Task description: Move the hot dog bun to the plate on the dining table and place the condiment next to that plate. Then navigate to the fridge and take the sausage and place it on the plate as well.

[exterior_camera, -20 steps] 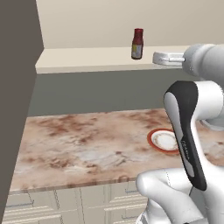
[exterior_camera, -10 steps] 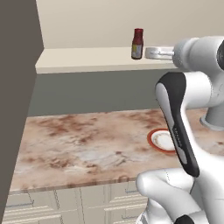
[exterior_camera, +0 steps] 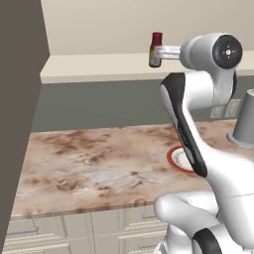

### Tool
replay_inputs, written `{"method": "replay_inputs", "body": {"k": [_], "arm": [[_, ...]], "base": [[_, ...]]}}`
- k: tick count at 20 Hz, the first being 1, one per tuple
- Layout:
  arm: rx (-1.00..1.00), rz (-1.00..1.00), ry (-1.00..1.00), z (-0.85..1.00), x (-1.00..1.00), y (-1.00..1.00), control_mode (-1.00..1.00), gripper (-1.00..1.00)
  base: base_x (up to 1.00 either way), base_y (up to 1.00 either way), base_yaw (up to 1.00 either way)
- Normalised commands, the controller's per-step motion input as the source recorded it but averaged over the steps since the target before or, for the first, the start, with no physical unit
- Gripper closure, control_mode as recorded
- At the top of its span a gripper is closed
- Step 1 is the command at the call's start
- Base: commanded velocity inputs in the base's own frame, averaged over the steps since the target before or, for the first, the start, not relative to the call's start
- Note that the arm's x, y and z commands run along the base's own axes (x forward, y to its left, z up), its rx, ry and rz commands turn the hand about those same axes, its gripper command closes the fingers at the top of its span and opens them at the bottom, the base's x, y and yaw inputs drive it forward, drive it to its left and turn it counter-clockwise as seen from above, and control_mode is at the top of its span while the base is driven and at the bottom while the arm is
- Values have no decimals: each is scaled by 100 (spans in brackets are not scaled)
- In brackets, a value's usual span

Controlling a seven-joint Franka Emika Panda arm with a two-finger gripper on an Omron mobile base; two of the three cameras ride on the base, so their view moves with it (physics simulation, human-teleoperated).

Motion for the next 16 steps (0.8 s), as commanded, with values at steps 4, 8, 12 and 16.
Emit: {"method": "replay_inputs", "body": {"k": [4, 8, 12, 16], "arm": [[-7, -13, -8, 1, 46, 16, -100, -100], [-4, -8, -6, 0, 41, 14, -100, -100], [0, 0, -3, -10, 34, 2, -100, -100], [0, 0, 0, -14, 27, 0, -100, -100]], "base": [[0, 0, 0], [0, 0, 0], [0, 0, 0], [0, 0, 0]]}}
